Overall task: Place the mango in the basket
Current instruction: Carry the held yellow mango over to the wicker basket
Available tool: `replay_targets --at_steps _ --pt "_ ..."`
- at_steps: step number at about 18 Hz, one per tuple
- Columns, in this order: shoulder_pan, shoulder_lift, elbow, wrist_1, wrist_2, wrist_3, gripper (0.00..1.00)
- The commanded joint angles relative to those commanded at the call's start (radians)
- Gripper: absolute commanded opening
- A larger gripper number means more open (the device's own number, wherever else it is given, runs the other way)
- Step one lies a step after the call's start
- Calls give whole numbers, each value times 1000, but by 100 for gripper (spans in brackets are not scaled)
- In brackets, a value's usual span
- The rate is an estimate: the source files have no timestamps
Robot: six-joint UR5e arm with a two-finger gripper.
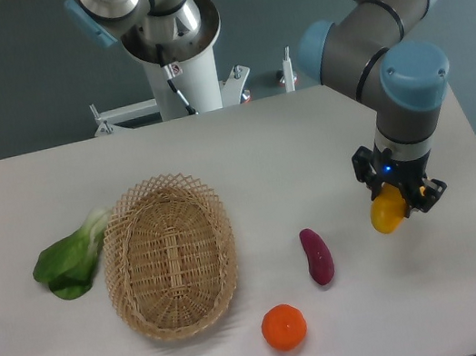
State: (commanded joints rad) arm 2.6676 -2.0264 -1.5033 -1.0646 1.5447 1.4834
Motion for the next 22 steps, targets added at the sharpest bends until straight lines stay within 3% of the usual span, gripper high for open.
replay_targets --at_steps 9,16,22 --pt "-12 2 -3 0 0 -12 43" --pt "-106 12 -11 -2 -2 -97 43" --pt "-239 21 -15 -3 0 -253 43"
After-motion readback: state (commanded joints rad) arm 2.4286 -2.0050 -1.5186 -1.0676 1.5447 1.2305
